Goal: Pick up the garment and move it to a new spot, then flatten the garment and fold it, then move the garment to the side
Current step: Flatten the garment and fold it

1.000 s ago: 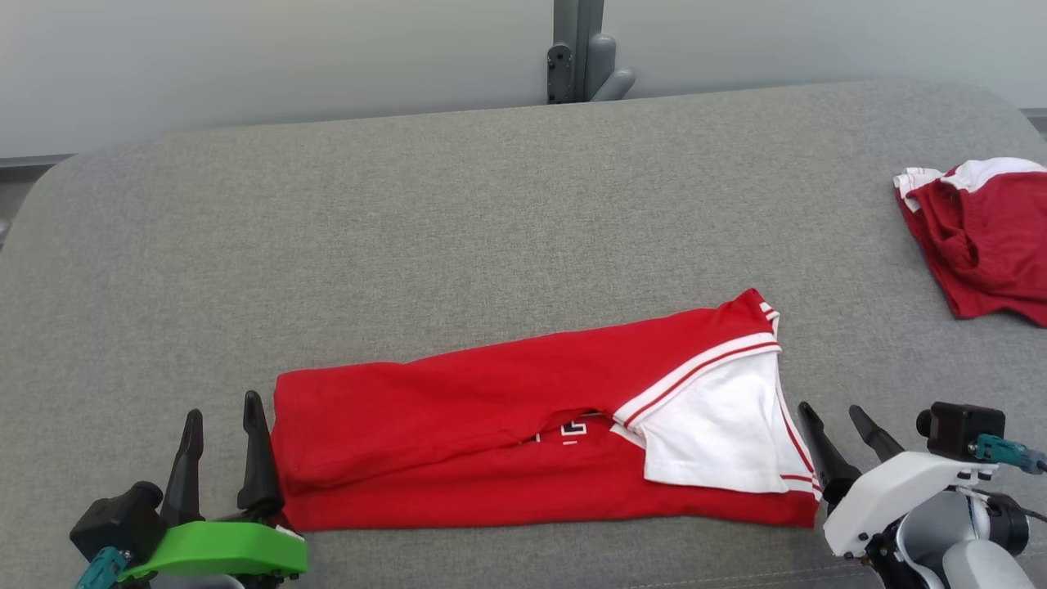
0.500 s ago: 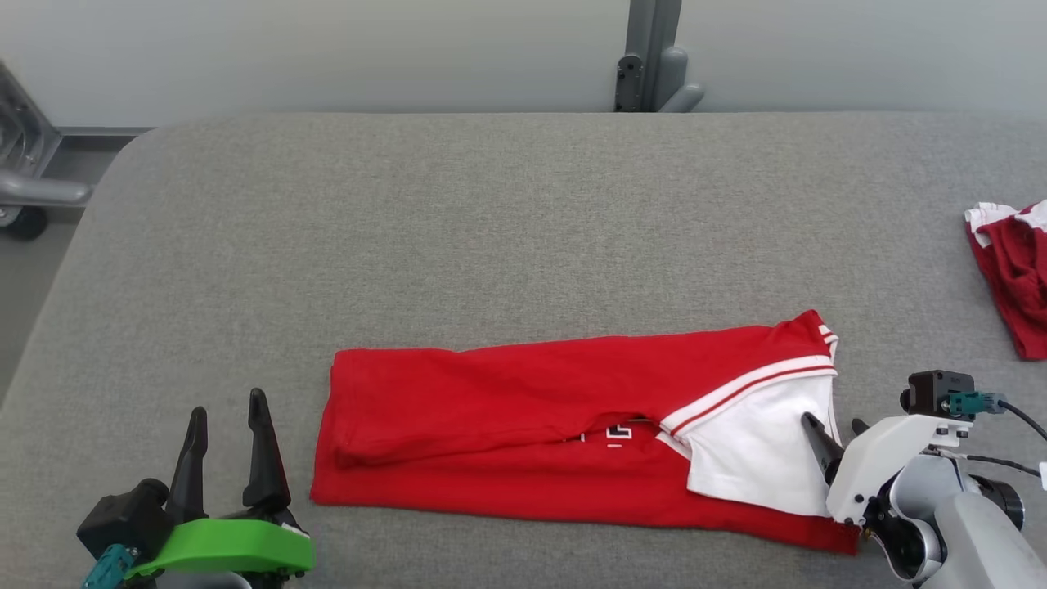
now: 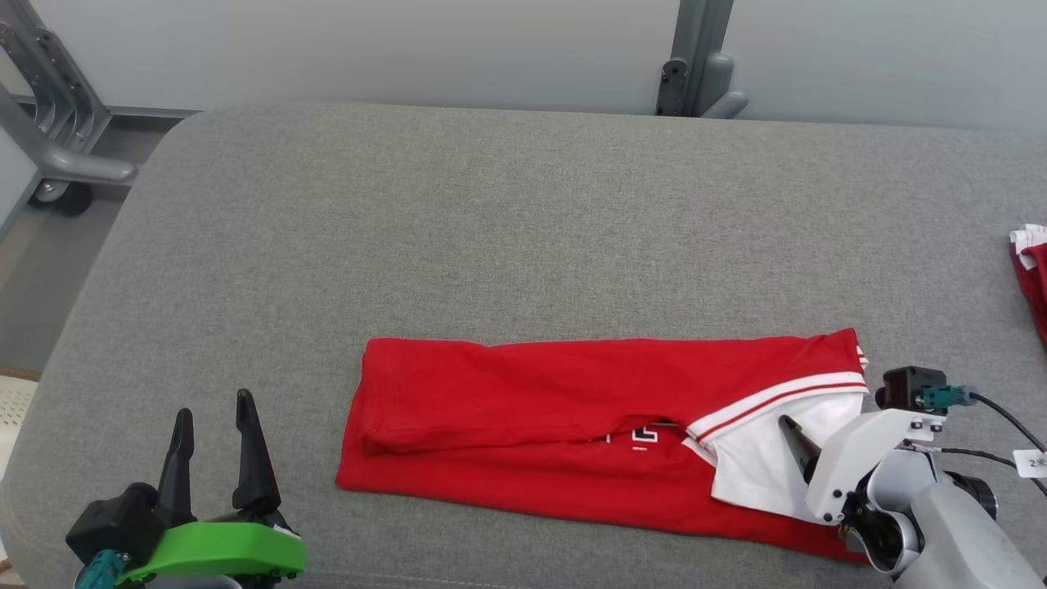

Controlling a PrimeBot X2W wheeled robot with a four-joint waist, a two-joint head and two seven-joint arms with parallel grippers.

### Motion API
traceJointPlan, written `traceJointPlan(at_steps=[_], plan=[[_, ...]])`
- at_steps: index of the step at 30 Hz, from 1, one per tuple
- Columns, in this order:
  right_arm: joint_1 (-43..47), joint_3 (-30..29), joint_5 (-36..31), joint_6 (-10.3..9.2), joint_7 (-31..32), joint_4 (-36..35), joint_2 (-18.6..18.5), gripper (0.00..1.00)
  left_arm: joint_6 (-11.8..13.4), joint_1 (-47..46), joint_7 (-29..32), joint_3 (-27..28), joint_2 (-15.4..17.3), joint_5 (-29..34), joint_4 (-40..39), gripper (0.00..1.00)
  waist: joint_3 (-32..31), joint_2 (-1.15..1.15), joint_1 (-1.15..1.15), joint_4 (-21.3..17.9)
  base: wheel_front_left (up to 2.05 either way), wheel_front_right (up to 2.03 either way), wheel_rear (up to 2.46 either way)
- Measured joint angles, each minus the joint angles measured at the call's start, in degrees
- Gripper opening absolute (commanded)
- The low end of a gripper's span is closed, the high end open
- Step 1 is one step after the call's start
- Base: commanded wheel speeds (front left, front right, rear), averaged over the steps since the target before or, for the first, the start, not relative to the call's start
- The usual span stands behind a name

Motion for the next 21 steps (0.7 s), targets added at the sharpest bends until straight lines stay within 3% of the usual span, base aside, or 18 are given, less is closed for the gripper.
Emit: traceJointPlan(at_steps=[2,3,4,5,6,7,15,21], plan=[[-0.7,1.3,-0.5,0.00,0.2,0.6,0.1,1.00,0.0,0.0,0.0,-0.1,0.0,0.0,0.0,1.00,0.0,0.00,0.00,0.0,0.00,0.00,0.00],[-1.1,2.0,-1.3,0.00,0.2,1.2,0.0,0.76,0.0,0.0,0.0,-0.1,0.0,0.1,0.0,1.00,0.1,0.00,0.00,-0.1,0.00,0.00,0.00],[-1.5,2.6,-2.2,0.00,0.1,1.8,-0.2,0.43,0.0,0.0,0.0,-0.1,0.0,0.1,0.0,1.00,0.1,0.00,0.00,-0.1,0.00,0.00,0.00],[-2.0,3.2,-3.1,0.00,-0.2,2.4,-0.2,0.20,0.0,0.0,0.0,-0.2,0.0,0.1,0.0,1.00,0.1,0.00,0.00,-0.1,0.00,0.00,0.00],[-2.4,3.7,-3.8,0.00,-0.4,3.0,-0.2,0.05,0.0,0.0,0.0,-0.2,0.0,0.1,0.0,1.00,0.1,0.00,0.00,-0.1,0.00,0.00,0.00],[-2.8,3.9,-4.3,0.00,-0.5,3.6,0.0,0.00,0.0,0.0,0.0,-0.3,0.0,0.1,0.1,1.00,0.0,0.00,0.00,-0.2,0.00,0.00,0.00],[-4.1,4.9,-2.8,0.08,-2.5,5.5,0.4,0.00,0.0,0.7,0.0,-0.1,0.0,0.4,0.4,1.00,-0.7,0.00,0.00,-1.4,0.00,0.00,0.00],[-3.6,3.9,0.9,0.08,-2.9,3.2,-3.4,0.00,0.0,1.4,0.0,-0.1,0.0,0.4,0.6,1.00,-1.3,0.00,0.00,-3.8,0.00,0.00,0.00]])
